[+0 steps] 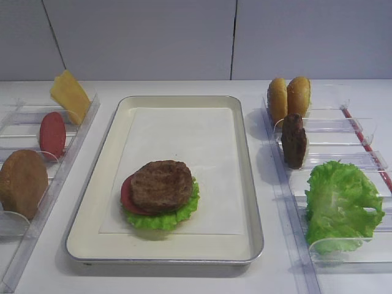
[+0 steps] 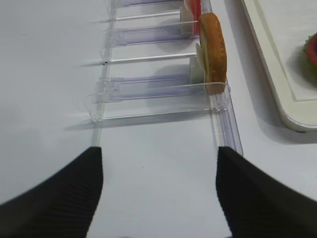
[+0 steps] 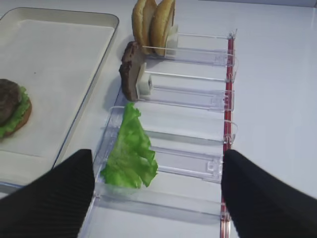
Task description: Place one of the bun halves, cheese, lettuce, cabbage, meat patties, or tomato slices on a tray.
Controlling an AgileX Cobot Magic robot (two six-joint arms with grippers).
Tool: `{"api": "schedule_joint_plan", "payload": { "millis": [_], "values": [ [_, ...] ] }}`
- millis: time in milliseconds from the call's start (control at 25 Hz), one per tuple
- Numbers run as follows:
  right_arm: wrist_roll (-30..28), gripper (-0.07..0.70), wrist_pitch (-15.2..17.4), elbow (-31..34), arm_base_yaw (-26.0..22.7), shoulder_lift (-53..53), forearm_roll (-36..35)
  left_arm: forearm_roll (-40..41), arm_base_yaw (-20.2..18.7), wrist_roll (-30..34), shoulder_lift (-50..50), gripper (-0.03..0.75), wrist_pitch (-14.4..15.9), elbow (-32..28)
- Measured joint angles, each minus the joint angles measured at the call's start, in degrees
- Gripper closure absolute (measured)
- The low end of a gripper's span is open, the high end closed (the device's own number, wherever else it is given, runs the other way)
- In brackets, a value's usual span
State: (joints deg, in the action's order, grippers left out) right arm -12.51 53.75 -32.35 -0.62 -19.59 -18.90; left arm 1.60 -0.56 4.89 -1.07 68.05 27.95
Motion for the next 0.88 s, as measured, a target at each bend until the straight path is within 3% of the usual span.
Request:
{"api": "schedule_joint_plan", "payload": {
  "millis": [200,280,480,600,880],
  "values": [
    [2.34,0.085,4.93,4.23,-0.09,7.83,0.40,0.00,0.00,0.00,0.00,0.257,0.00,0.00],
    [3.41,0.085,5.53,4.48,0.08,10.07,0.60,0.00,0.00,0.00,0.00,0.257,0.00,0.00],
    [7.93,0.089,10.36,4.87,5.21,12.37,4.77,0.00,0.00,0.00,0.00,0.257,0.00,0.00],
    [10.66,0.091,11.04,5.28,7.57,13.33,8.06,0.00,0.00,0.00,0.00,0.257,0.00,0.00],
    [11.57,0.091,11.15,5.28,8.06,15.73,8.84,0.00,0.00,0.00,0.00,0.257,0.00,0.00]
  ]
}}
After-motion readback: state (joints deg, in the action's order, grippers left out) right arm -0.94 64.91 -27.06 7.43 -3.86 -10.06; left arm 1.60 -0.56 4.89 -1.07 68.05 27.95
